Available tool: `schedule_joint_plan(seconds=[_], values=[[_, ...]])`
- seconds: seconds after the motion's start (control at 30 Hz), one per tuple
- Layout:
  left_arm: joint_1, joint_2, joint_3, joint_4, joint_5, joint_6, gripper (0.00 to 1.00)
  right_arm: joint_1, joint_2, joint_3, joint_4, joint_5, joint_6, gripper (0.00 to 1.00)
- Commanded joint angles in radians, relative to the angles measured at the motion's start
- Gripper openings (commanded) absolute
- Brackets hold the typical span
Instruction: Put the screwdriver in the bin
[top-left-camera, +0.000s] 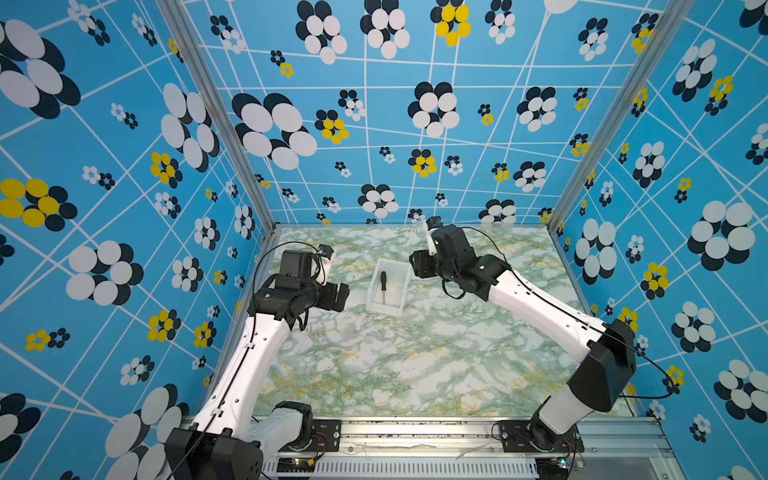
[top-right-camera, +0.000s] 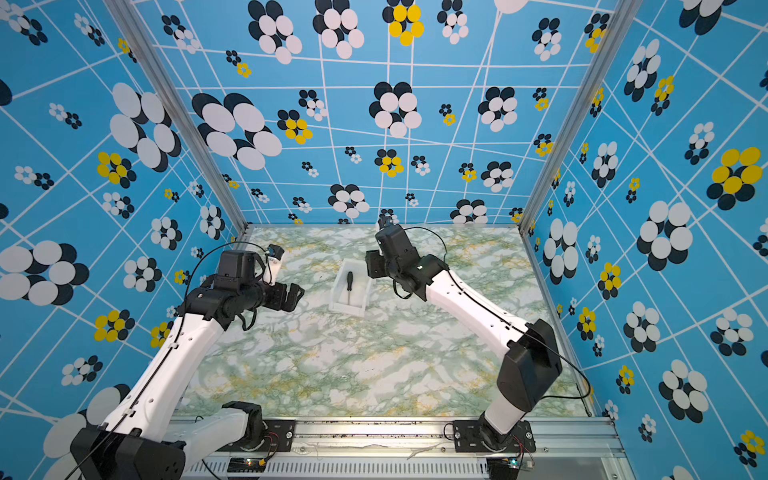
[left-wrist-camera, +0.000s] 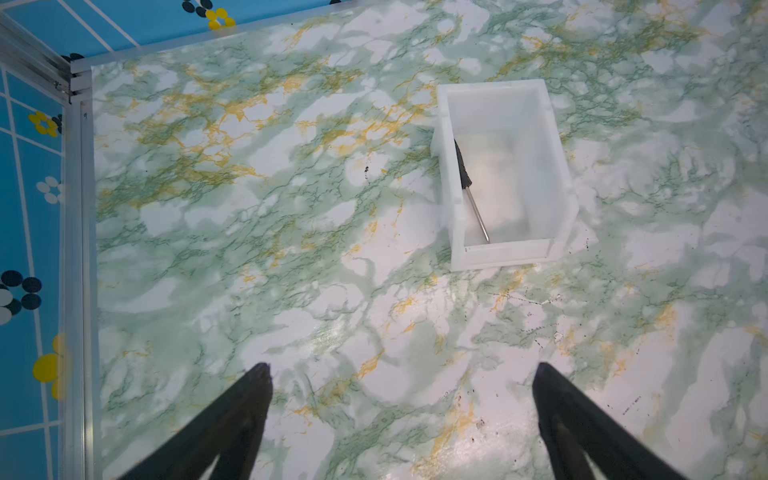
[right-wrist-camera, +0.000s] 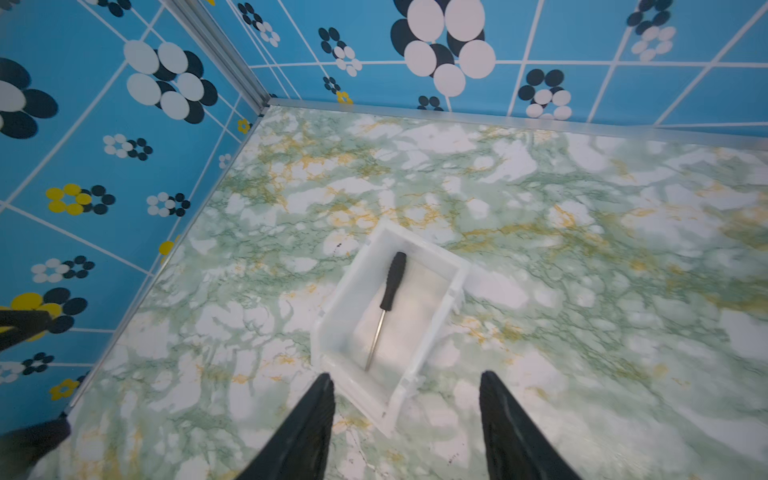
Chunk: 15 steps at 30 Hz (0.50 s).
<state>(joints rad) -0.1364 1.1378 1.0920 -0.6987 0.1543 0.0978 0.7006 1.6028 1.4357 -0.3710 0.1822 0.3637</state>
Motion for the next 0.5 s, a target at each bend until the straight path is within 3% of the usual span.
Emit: schedule_joint_plan(seconds=[0.0,0.2,0.4,0.47], values=[[0.008,0.024,-0.011,0.034,-0.051,-0.006,0.99,-0.022,-0.069,-0.165,0.027,0.129,-0.06,0.62],[0.01,0.044,-0.053,0.108,-0.122,-0.019,0.99,-0.058,-0.255,-0.455,0.168,0.242,-0.088,0.65],[0.012,0.021,-0.173,0.285,-0.131,-0.068,0.99,-0.118,-0.404,-0.654,0.314,0.291,-0.143,0.66],[0.016,0.011,-0.227,0.376,-0.153,-0.085,0.99,-0.13,-0.451,-0.729,0.4,0.36,-0.181,0.72]])
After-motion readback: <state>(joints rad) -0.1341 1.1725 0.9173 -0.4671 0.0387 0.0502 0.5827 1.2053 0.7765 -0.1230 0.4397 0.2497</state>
